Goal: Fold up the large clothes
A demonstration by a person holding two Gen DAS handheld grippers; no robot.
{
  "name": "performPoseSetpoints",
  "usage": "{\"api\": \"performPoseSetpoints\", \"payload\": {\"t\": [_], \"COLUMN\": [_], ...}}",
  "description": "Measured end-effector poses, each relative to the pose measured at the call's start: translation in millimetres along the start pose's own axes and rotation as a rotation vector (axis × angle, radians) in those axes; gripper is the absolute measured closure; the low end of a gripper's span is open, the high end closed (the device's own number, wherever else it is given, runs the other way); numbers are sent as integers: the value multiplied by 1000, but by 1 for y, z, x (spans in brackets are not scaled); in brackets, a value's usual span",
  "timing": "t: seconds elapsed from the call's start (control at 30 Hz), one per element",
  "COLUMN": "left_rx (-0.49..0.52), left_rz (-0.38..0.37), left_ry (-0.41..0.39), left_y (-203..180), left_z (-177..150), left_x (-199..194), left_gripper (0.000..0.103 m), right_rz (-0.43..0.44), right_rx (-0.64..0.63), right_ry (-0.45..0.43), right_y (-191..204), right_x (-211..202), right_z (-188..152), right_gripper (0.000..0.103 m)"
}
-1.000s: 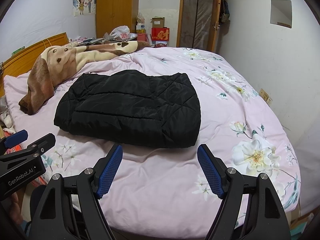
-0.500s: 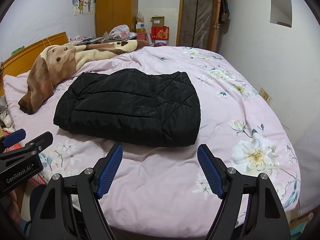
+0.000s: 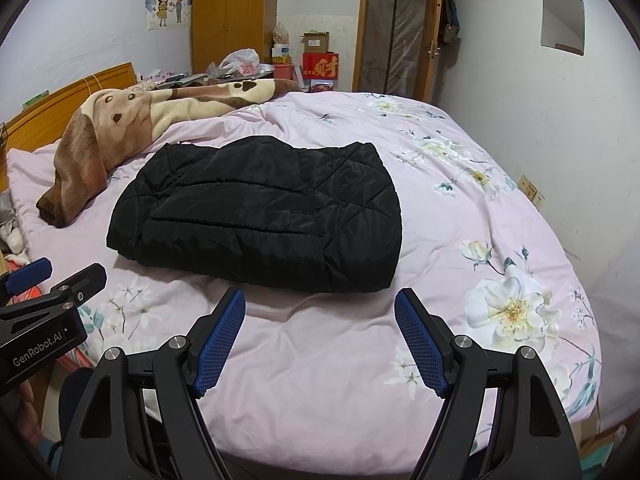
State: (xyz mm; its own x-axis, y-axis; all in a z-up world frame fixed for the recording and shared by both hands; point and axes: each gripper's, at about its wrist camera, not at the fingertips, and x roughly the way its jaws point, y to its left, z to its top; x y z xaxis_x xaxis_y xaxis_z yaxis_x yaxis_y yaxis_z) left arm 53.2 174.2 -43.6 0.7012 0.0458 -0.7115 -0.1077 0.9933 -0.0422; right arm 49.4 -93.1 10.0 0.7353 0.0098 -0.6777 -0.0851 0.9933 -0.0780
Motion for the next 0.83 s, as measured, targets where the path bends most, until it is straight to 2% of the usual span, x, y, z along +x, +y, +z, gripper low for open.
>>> {"api": "performPoseSetpoints", "payload": {"t": [0.83], "left_rx": [3], "left_rz": [-1], "left_ry": [-1], "left_y": [4], "left_z": [-2], "left_x": [0], "left_gripper": [23], "right_rz": [2], "right_rx": [0], "right_ry": [1], "right_y": [-2], "right_x": [1], "right_z": [0], "right_gripper": [26]}}
